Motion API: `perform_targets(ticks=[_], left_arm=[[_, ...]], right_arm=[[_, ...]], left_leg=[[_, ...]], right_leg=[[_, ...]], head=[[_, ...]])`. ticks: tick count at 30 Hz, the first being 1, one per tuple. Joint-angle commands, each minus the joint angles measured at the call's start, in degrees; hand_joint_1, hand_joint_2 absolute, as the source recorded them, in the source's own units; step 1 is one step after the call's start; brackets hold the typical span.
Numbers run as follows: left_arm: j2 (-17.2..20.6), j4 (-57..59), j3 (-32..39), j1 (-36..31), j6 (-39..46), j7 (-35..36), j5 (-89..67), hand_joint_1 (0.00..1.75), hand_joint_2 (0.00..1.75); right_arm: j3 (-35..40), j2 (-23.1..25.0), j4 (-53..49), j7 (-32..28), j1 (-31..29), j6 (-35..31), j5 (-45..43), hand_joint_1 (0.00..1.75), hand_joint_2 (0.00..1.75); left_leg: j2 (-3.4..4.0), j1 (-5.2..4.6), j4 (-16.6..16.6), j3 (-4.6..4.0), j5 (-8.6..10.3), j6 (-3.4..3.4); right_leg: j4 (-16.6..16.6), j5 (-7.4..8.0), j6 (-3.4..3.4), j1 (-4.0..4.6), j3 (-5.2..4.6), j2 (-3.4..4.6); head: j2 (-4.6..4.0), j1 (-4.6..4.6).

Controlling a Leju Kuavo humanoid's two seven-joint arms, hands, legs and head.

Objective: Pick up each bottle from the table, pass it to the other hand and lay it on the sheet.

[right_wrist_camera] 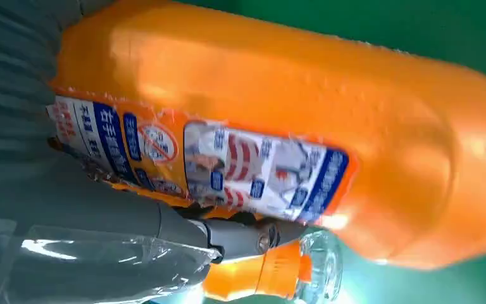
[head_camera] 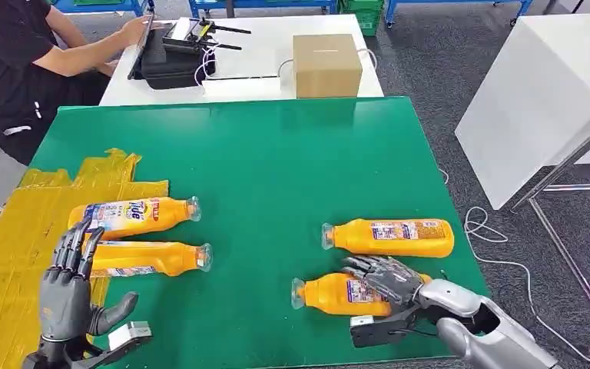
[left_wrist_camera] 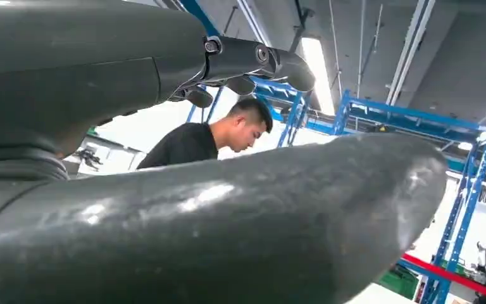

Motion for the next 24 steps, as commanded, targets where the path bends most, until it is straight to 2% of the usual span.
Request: perform_targets(ticks=[1, 5, 6, 11, 12, 15, 17, 19, 20, 22, 24], left_arm=[[0.01, 2.90, -1.88, -1.93, -0.13, 0.53, 0.10, 0.00, 0.00], [0.20, 3.63, -2.28, -2.61, -0.13, 0.75, 0.08, 0.00, 0.00], [0.20, 3.82, -2.26, -2.78, -0.13, 0.59, 0.19, 0.00, 0.00], [0.30, 4.64, -3.00, -3.76, -0.48, 0.53, 2.81, 0.00, 0.00], [0.11, 4.39, -3.57, -4.17, -4.05, 0.17, 8.23, 0.00, 0.00], [-4.27, 2.32, -1.22, -6.45, -21.84, -2.02, 28.79, 0.00, 0.00], [-7.15, -0.44, 1.10, -5.80, -31.32, -2.42, 37.68, 0.00, 0.00], [-8.56, -3.21, 2.85, -3.64, -38.13, -2.37, 43.23, 0.00, 0.00], [-9.01, -3.94, 3.86, -2.40, -40.07, -1.92, 44.64, 0.00, 1.75], [-9.72, -5.13, 5.35, -0.57, -44.50, -2.46, 47.20, 0.00, 1.75], [-9.93, -5.40, 5.60, 0.23, -48.93, -1.39, 49.98, 0.00, 1.75]], right_arm=[[7.38, 1.32, 8.20, 0.89, -5.13, 1.04, 0.23, 0.00, 1.75], [9.22, 0.26, 8.06, 0.98, -6.38, 2.49, -0.10, 0.02, 1.75], [9.80, -1.06, 6.73, 0.70, -6.92, 3.23, -0.97, 1.73, 1.75], [10.05, -2.64, 5.01, 1.17, -7.54, 3.84, -3.41, 1.75, 1.75], [9.03, -2.16, 5.16, 1.32, -6.28, 2.91, -4.05, 1.75, 1.75], [2.20, 0.83, 3.03, 0.42, 3.13, -3.98, -4.45, 1.75, 1.75], [-1.63, 3.34, 0.70, -0.16, 8.04, -6.78, -3.84, 1.75, 1.75], [-5.57, 4.83, -2.74, -1.41, 11.37, -8.10, -4.24, 1.75, 1.75], [-7.98, 5.16, -4.76, -2.51, 13.58, -8.92, -4.84, 1.75, 1.75], [-13.11, 8.24, -8.33, -5.61, 16.84, -10.16, -6.84, 1.75, 1.75], [-16.88, 12.43, -9.97, -8.24, 17.02, -10.69, -9.83, 1.75, 1.75]], left_leg=[[-0.01, 0.01, -0.10, 0.15, 0.02, -0.01], [-0.04, 0.04, -0.11, 0.24, 0.02, -0.01], [-0.04, 0.01, -0.10, 0.30, 0.01, -0.01], [-0.07, -0.03, -0.04, 0.33, 0.02, 0.01], [-0.13, 0.01, -0.05, 0.31, 0.04, 0.00], [-0.29, 0.06, -0.06, 0.34, 0.03, -0.01], [-0.46, 0.13, -0.11, 0.42, 0.03, -0.01], [-0.24, 0.11, -0.04, 0.51, -0.04, -0.01], [-0.24, 0.12, -0.08, 0.50, -0.06, -0.02], [-0.06, 0.13, -0.10, 0.47, -0.13, -0.03], [0.04, 0.11, -0.07, 0.45, -0.14, -0.05]], right_leg=[[-0.12, 0.03, 0.05, 0.00, 0.17, -0.02], [-0.19, 0.06, 0.04, 0.01, 0.29, -0.07], [-0.16, 0.04, 0.03, -0.03, 0.34, -0.06], [-0.10, 0.03, 0.03, -0.07, 0.35, -0.11], [-0.15, 0.05, 0.03, -0.03, 0.36, -0.16], [-0.20, 0.01, 0.03, 0.03, 0.48, -0.32], [-0.31, -0.02, 0.04, 0.12, 0.62, -0.48], [-0.19, -0.02, 0.02, 0.15, 0.58, -0.22], [-0.22, -0.04, 0.04, 0.16, 0.62, -0.23], [-0.21, -0.04, 0.04, 0.15, 0.57, -0.05], [-0.13, -0.03, 0.01, 0.12, 0.51, 0.01]], head=[[0.00, 0.00], [0.00, -0.02], [0.00, 0.00], [0.00, 0.00], [0.00, -0.02], [0.00, -0.02], [0.00, 0.00], [0.00, 0.00], [0.00, -0.02], [0.00, -0.02], [0.00, 0.02]])
